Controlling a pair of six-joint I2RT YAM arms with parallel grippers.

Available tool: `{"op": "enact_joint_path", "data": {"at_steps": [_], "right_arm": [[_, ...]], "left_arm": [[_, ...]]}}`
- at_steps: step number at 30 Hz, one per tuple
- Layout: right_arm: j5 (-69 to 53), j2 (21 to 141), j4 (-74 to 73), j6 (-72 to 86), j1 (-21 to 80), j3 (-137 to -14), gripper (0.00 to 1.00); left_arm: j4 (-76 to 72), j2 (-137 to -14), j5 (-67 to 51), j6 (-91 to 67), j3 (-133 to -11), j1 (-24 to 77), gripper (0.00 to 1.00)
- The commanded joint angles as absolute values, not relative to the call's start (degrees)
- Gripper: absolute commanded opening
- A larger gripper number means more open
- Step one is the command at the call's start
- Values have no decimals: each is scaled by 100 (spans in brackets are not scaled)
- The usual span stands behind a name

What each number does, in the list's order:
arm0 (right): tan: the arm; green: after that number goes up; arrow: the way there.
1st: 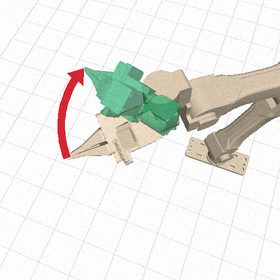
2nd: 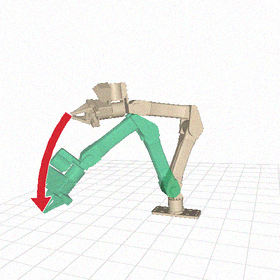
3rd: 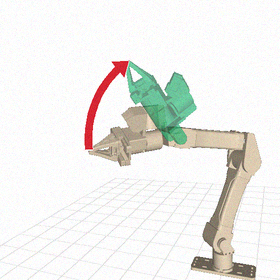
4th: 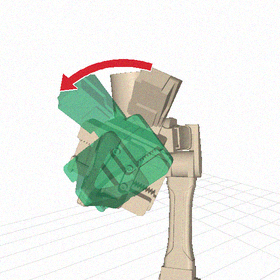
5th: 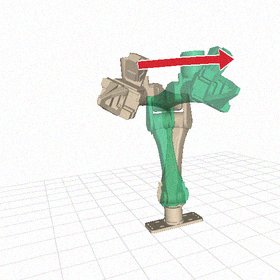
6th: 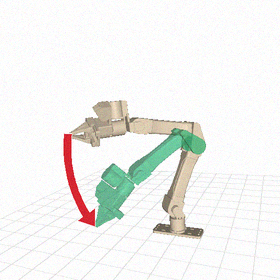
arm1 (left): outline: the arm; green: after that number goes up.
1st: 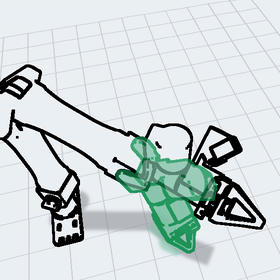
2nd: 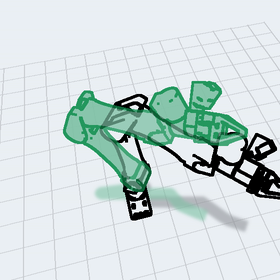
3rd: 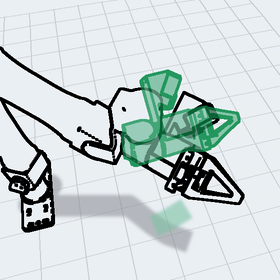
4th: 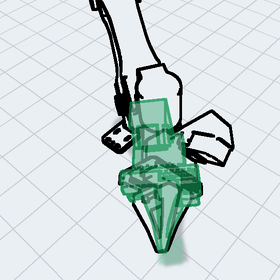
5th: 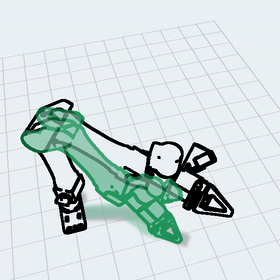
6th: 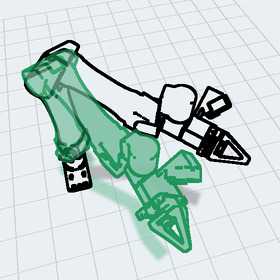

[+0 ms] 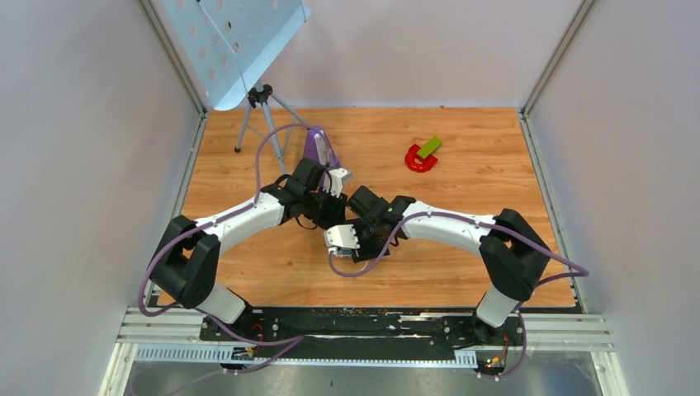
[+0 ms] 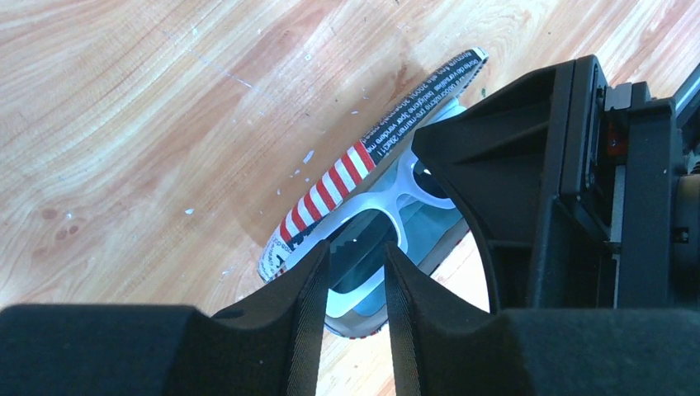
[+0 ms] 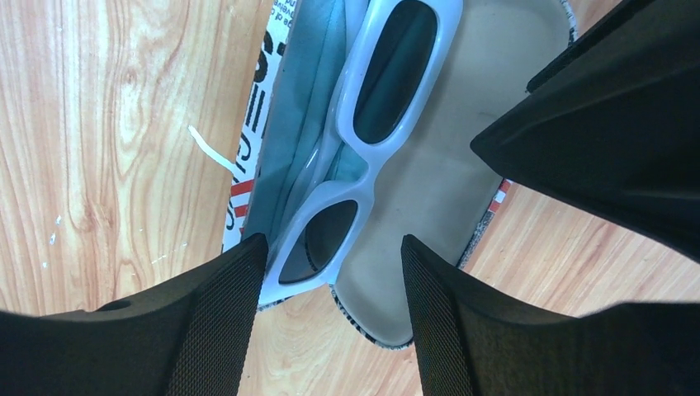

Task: Organize the sunglasses
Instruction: Place the sunglasses in the sunglasses case, then adjust the sunglasses in the sunglasses case.

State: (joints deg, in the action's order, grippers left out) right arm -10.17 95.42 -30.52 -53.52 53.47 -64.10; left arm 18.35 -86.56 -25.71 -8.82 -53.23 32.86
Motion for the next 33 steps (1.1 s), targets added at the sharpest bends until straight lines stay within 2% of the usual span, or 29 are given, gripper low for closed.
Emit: {"op": "enact_joint_path", "data": {"at_steps": [1, 9, 16, 23, 33], "right_arm": [[-1159, 9374, -2822, -5103, 5271, -6155, 65], [-1082, 9226, -2279, -4872, 5282, -5585, 64], [-932, 9097, -1934, -4908, 5282, -5230, 64], [-755, 8999, -1580, -4880, 5282, -5054, 64], [-509, 8982, -1399, -5046, 5282, -5082, 64]], "left_arm": [[1888, -8711, -2381, -970, -5327, 3341, 37], [1486, -8271, -2153, -1121, -5187, 3333, 46], [1370, -8539, -2180, -1215, -5366, 3325, 53], [1572, -9239, -3010, -1202, -5412, 3332, 58], [1582, -8999, -2830, -1039, -5298, 3391, 34]]}}
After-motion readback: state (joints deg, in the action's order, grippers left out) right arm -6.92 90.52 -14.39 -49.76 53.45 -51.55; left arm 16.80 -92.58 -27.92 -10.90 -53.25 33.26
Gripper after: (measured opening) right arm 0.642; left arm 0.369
